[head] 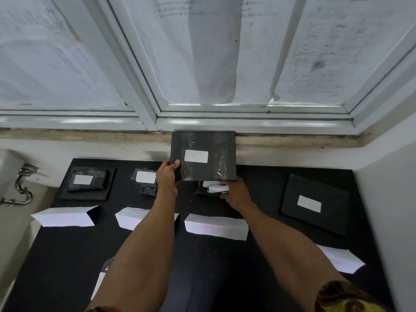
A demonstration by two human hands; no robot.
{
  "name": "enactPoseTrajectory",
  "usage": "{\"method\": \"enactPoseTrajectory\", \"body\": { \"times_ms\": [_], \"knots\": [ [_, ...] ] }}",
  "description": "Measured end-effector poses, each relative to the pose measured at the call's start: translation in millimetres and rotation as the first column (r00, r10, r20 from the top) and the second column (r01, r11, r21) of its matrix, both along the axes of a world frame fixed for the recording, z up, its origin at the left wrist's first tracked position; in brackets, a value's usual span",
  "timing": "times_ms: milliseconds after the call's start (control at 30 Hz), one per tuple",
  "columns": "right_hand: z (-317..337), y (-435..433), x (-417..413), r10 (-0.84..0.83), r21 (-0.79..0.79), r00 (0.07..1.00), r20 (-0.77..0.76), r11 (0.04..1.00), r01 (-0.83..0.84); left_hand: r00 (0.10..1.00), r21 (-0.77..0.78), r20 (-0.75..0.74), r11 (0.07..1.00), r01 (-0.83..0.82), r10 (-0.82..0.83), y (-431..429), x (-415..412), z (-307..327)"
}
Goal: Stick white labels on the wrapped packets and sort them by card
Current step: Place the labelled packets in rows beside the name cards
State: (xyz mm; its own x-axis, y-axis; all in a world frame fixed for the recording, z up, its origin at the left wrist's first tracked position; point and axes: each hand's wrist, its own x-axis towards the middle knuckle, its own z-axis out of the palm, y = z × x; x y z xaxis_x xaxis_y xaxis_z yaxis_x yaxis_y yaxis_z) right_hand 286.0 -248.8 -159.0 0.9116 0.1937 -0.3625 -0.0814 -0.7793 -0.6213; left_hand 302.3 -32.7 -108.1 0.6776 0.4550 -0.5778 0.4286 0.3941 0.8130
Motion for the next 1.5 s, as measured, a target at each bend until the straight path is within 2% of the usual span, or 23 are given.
{"method": "enactPoseTrajectory", "body": {
  "times_ms": [200, 367, 733, 867, 1000, 1100, 1300, 1400, 1500],
  "knots": [
    [4, 1, 1, 0.027, 0.021, 1.0, -0.007, 0.999, -0.027, 1.0, -0.026, 0.013, 1.0, -0.002, 0.002, -1, 0, 0],
    [-1, 0, 3, -0.139, 0.162, 0.99, -0.034, 0.977, 0.143, 1.0, -0.039, 0.009, 0.999, -0.004, 0.004, -1, -1, -2],
    [1, -3, 3, -0.014, 0.022, 0.999, 0.032, 1.0, 0.013, 1.0, -0.047, 0.01, 0.999, -0.01, 0.011, -1, 1, -1],
    [3, -5, 0, 0.051, -0.027, 0.993, 0.108, 0.998, -0.048, 1.0, -0.046, 0.012, 0.999, -0.004, 0.005, -2, 0, -1],
    [4, -1, 1, 0.15, -0.119, 0.979, 0.139, 0.984, -0.134, 1.0, -0.052, 0.005, 0.999, -0.003, 0.004, 0, 0, -4],
    [3, 6, 4, 0.234, -0.208, 0.968, 0.094, 0.955, -0.211, 1.0, -0.055, 0.002, 0.998, -0.013, 0.013, -2, 0, -4],
    [6, -5, 4, 0.306, -0.277, 0.944, 0.122, 0.924, -0.263, 1.0, -0.064, -0.004, 0.998, -0.02, 0.02, -3, -3, -3],
    [10, -17, 0, 0.243, -0.222, 0.966, 0.094, 0.95, -0.217, 0.999, -0.086, 0.001, 0.996, -0.033, 0.033, -9, -9, -3],
    [12, -25, -2, 0.089, -0.055, 0.995, 0.031, 0.995, -0.088, 0.999, -0.116, 0.004, 0.992, -0.05, 0.051, -16, -16, -3]
  ]
}}
